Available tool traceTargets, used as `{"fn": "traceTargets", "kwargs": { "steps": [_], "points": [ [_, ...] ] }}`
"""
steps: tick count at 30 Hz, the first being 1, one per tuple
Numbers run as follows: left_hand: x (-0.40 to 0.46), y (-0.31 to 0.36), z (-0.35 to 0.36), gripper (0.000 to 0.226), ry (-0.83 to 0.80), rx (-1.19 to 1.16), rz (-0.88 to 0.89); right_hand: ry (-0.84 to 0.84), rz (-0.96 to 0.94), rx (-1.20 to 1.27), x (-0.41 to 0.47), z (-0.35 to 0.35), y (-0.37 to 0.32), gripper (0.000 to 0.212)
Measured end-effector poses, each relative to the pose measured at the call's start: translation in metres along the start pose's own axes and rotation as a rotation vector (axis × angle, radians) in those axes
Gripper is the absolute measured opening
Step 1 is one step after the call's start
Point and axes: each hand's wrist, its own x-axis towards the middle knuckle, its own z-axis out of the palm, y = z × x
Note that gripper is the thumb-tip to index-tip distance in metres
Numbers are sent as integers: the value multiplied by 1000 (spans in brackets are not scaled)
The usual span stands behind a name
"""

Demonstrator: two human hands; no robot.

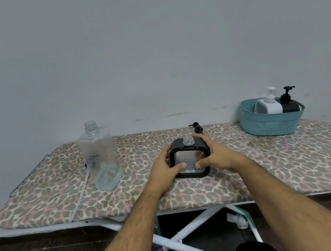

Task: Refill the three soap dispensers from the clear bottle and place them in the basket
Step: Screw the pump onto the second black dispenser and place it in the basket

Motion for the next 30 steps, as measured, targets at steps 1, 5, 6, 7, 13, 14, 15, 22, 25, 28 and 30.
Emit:
{"fn": "traceTargets", "kwargs": {
  "steps": [1, 5, 6, 7, 13, 14, 15, 22, 25, 28, 30],
  "points": [
    [3, 0, 0, 73, 13, 3, 6, -8, 3, -14, 4, -1, 0, 98],
    [17, -2, -1, 70, 71, -15, 7, -6, 30, -77, 23, -5, -1, 111],
    [21, -3, -1, 71, 88, -18, 0, -12, 29, -82, 28, -6, -2, 110],
    [24, -4, -2, 70, 104, -19, -1, -16, 30, -77, 34, -9, -1, 107],
    [40, -17, -4, 64, 107, -95, -16, 187, -37, 3, 59, -35, 0, 57],
    [41, -21, -4, 66, 98, -107, -16, 288, -33, 6, 66, -40, 2, 49],
    [43, -24, -4, 69, 94, -127, -17, 389, -18, 3, 75, -45, 5, 42],
    [44, -28, -6, 62, 81, -225, -12, 570, 146, -188, 132, -48, 23, 27],
    [43, -28, -6, 59, 74, -239, -6, 597, 203, -283, 152, -45, 32, 35],
    [44, -30, -7, 63, 74, -245, -9, 560, 276, -380, 166, -45, 37, 35],
    [45, -31, -7, 67, 78, -247, -21, 539, 318, -419, 171, -44, 35, 43]
  ]
}}
